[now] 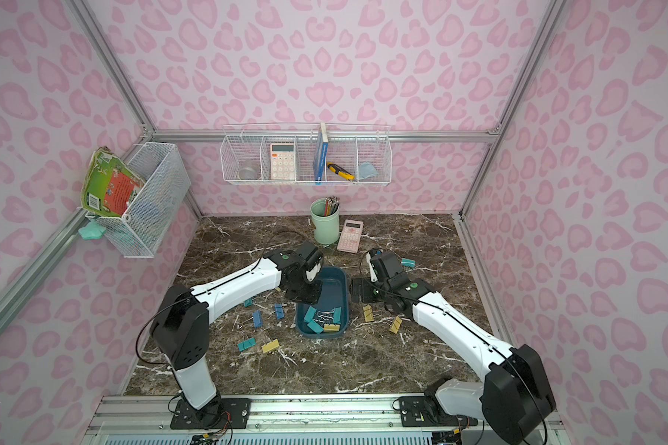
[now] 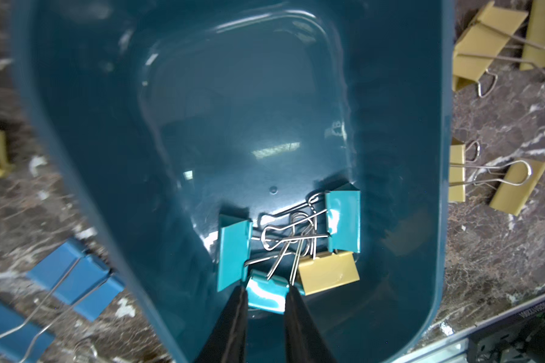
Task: Take out the binder clips from the storage box
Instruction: Pick up the binder clip from the storage box.
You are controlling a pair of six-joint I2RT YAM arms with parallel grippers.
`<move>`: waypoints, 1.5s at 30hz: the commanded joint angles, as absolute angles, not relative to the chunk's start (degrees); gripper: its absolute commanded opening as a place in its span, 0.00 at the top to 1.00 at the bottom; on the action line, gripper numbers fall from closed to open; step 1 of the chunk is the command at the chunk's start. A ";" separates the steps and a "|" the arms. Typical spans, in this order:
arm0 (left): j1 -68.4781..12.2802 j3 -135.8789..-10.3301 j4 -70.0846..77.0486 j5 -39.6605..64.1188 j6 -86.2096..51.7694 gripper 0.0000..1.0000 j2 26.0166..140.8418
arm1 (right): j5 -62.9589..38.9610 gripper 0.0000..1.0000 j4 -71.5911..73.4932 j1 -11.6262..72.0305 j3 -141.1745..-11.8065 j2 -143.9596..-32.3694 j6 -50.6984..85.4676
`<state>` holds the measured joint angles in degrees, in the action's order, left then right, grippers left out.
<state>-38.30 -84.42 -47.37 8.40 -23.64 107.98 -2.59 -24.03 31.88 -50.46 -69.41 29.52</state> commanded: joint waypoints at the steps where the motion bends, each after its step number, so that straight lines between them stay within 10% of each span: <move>1: -38.74 -87.54 -47.54 12.07 -17.85 0.75 111.67 | -2.94 0.01 -23.95 30.30 -47.80 -64.52 31.85; 35: -41.05 -87.74 -48.33 15.14 -11.79 0.67 119.23 | -2.99 0.01 -26.46 27.45 -45.88 -59.85 32.52; 45: -41.48 -87.20 -48.56 10.31 -14.24 0.91 120.46 | -3.88 0.01 -25.48 27.39 -46.33 -60.34 32.36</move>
